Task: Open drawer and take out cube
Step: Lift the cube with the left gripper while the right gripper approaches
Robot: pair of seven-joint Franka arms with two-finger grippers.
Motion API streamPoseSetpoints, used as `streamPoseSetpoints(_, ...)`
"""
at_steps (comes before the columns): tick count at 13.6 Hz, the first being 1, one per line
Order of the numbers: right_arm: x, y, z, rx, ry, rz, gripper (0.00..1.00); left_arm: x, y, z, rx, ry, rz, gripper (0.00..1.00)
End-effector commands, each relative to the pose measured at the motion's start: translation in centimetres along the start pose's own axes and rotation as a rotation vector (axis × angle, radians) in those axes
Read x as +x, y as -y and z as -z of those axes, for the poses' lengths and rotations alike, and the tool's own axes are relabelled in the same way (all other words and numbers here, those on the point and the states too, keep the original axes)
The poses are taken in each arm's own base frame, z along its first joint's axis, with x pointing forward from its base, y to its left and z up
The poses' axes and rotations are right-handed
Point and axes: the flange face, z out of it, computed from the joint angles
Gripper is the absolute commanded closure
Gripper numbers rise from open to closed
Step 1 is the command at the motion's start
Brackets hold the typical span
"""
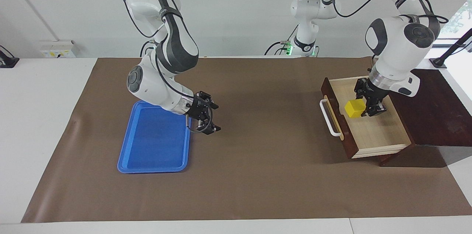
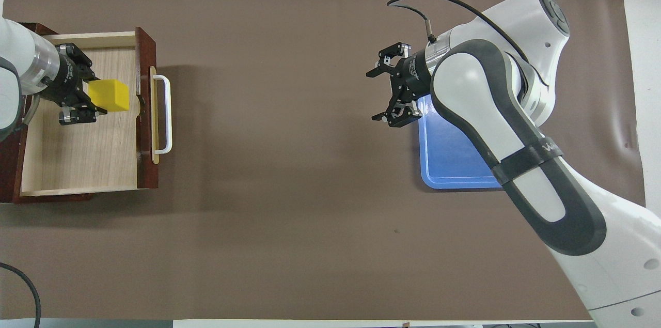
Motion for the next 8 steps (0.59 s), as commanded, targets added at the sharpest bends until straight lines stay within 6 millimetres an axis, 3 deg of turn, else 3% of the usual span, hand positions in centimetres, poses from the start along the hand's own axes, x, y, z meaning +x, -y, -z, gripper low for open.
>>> streamPoseSetpoints(1, 0.0, 0.0, -0.3, 0.000, 0.008, -0.009, 0.03, -4.0, -1.5, 1.6, 0.048, 0.020, 0.050, 1.00)
streamPoseSetpoints(5, 0.2, -0.1, -0.5, -0.001, 0.006, -0.011, 0.03, -13.0, 0.7, 2.7, 0.017, 0.028, 0.140, 1.00)
streamPoseSetpoints(8, 0.2, -0.2, -0.6, -0.006, 0.006, -0.014, 0.03, -19.9, 3.6, 2.7, -0.018, 0.048, 0.191, 1.00)
